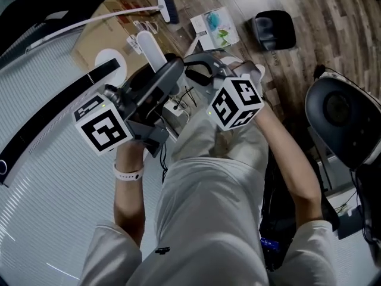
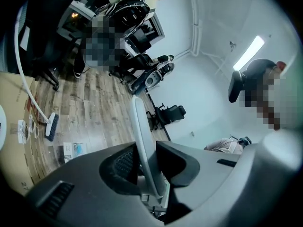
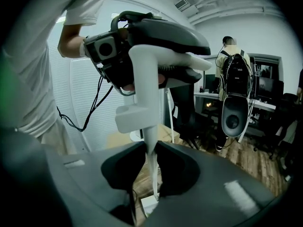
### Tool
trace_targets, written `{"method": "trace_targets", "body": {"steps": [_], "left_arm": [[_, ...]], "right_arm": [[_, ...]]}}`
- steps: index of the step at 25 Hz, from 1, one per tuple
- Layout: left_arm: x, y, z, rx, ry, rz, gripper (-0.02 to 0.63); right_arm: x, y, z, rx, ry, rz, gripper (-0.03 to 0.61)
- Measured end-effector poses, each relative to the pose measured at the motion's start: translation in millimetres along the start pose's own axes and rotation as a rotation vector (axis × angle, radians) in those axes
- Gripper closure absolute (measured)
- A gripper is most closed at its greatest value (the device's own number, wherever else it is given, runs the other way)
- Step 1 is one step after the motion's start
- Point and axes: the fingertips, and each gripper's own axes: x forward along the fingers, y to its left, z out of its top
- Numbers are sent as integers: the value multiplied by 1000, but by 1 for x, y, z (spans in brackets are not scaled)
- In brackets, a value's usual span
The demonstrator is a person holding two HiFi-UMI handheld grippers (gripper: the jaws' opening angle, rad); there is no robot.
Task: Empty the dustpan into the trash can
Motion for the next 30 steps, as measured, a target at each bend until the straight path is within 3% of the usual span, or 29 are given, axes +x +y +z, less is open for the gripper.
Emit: {"method": "trace_targets", "body": {"steps": [15,30], "left_arm": [[-19,-73,11,9,-6,-30,515],[-83,-144,9,23,-32,-94,514]], "right_arm": [[-54,4,51,4,-3,-25,492],[-94,41,124,-27,-4,-59,492]]}}
